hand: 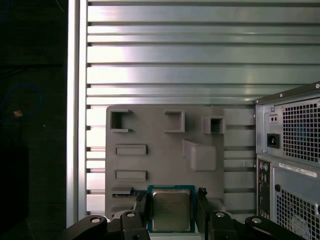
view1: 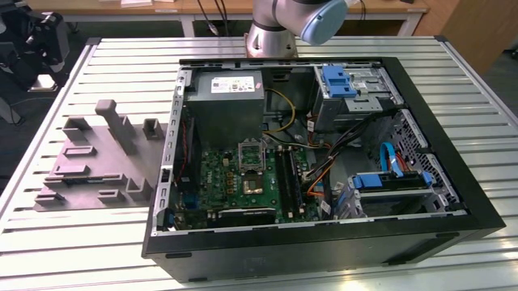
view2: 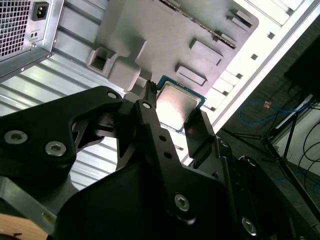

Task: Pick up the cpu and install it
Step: 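Pick up the cpu and move it towards the insertion slot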

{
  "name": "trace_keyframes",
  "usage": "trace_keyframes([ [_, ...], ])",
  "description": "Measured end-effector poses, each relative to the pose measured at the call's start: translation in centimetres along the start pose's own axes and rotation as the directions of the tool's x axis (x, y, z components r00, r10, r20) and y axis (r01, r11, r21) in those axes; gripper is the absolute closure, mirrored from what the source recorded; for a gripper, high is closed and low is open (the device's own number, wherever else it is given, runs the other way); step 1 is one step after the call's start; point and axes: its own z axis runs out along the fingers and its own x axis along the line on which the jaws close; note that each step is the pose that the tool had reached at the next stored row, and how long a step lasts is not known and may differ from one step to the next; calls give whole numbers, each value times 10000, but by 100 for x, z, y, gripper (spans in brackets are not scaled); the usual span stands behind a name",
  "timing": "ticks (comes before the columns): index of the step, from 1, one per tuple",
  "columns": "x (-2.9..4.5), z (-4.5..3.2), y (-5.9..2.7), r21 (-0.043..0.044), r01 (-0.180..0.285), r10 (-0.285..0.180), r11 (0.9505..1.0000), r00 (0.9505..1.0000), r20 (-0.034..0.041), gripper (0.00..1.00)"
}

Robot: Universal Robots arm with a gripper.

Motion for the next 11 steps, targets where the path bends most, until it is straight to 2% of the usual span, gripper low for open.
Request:
trace_keyframes([
  [11,-22,0,0,0,0,0,10000,10000,0,53],
])
